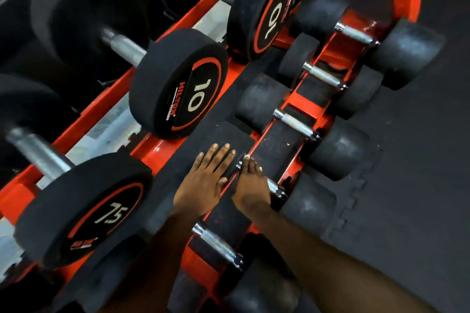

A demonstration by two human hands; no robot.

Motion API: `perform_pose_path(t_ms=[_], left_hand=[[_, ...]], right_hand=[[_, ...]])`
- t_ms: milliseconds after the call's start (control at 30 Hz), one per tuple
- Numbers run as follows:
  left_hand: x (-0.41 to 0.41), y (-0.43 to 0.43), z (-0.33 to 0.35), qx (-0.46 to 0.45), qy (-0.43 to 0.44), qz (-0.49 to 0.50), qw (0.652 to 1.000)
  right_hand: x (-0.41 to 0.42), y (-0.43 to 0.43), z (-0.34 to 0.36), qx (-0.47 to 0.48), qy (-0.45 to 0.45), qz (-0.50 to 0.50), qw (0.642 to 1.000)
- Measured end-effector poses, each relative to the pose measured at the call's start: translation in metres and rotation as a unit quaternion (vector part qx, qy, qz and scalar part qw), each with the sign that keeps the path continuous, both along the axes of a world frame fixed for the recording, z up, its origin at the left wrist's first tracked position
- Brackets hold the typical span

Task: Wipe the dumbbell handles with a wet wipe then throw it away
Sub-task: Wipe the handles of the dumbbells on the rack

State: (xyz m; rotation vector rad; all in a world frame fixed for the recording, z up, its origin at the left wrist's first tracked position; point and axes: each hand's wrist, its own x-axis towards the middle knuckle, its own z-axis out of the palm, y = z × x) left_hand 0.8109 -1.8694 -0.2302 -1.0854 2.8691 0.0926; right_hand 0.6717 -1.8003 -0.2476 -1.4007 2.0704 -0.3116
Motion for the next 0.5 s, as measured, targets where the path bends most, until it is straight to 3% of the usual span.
perform_pose_path(t_ms=[200,400,500], left_hand=[[0.001,-0.001,-0.002,-0.009,0.003,-0.007,1.0],[0.0,-0.002,-0.005,-0.014,0.0,-0.008,1.0],[0.001,-0.001,-0.005,-0.006,0.0,-0.01,1.0]], right_hand=[[-0.032,-0.032,0.001,0.097,-0.085,-0.034,0.991],[0.034,0.004,-0.008,-0.002,0.038,-0.027,0.999],[0.031,-0.002,-0.014,0.028,0.069,-0.015,0.997]])
